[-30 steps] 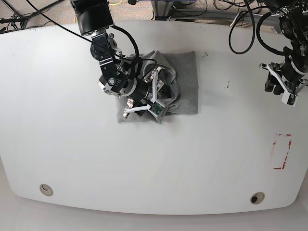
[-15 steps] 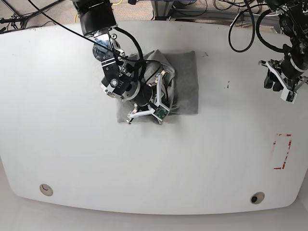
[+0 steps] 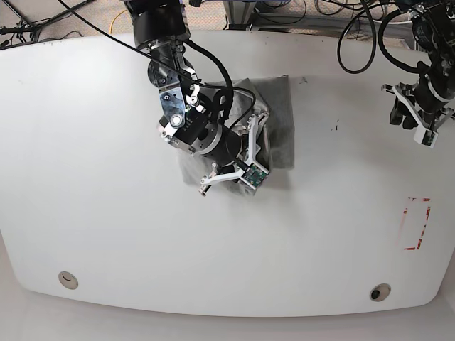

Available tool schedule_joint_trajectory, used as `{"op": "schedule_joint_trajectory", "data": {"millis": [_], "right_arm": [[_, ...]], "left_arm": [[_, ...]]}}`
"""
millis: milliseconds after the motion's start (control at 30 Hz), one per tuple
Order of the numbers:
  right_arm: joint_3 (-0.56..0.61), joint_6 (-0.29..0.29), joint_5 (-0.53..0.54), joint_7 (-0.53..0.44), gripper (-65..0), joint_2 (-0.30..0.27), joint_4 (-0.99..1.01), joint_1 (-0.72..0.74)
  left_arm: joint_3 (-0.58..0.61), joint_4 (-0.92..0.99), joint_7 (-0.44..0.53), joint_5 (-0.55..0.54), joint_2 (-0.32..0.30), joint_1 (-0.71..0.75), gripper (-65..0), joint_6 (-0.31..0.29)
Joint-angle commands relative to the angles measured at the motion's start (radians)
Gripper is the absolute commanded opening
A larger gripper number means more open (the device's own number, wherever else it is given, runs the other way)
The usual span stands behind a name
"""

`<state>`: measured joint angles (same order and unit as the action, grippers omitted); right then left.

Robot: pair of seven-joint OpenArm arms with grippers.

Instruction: Fold the T-shirt properly

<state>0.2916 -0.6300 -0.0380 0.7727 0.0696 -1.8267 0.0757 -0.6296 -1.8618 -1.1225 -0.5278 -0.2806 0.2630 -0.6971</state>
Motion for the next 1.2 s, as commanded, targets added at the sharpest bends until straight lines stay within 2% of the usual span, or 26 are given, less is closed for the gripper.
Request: {"op": "schedule_joint_trajectory", "data": {"millis": [0,367,767,933,1067,1167], "right_arm": [[0.033,-0.003,0.017,-0.023,-63.4,0.029,-0.038,0.019],[0.134,-0.001,0.016,-0.023,-63.1,0.046,0.015,0.023],[0.173,0.005,0.016,-0.029,-61.5,0.087,0.149,0.075],[0.225,0.006,0.016,-0.029,-46.6,0.087,0.176,0.105],[0.275,0.006,0.016,-0.029,-29.6,0.087,0.176,0.111],[0.274,0.006,0.016,-0.029,-21.9,0.087,0.173,0.109]], "left_arm": [[-0.005,-0.015,0.017,-0.012,-0.019,-0.004,-47.1,-0.001],[-0.005,-0.015,0.019,-0.012,-0.019,0.017,-47.1,-0.001],[-0.005,-0.015,0.019,-0.012,-0.016,0.017,-47.1,-0.001],[0.009,-0.009,0.019,-0.012,-0.015,0.017,-46.9,-0.001],[0.044,0.014,0.02,-0.012,-0.019,0.017,-47.2,-0.001],[0.049,0.024,0.02,-0.012,-0.019,0.014,-47.2,-0.001]]}}
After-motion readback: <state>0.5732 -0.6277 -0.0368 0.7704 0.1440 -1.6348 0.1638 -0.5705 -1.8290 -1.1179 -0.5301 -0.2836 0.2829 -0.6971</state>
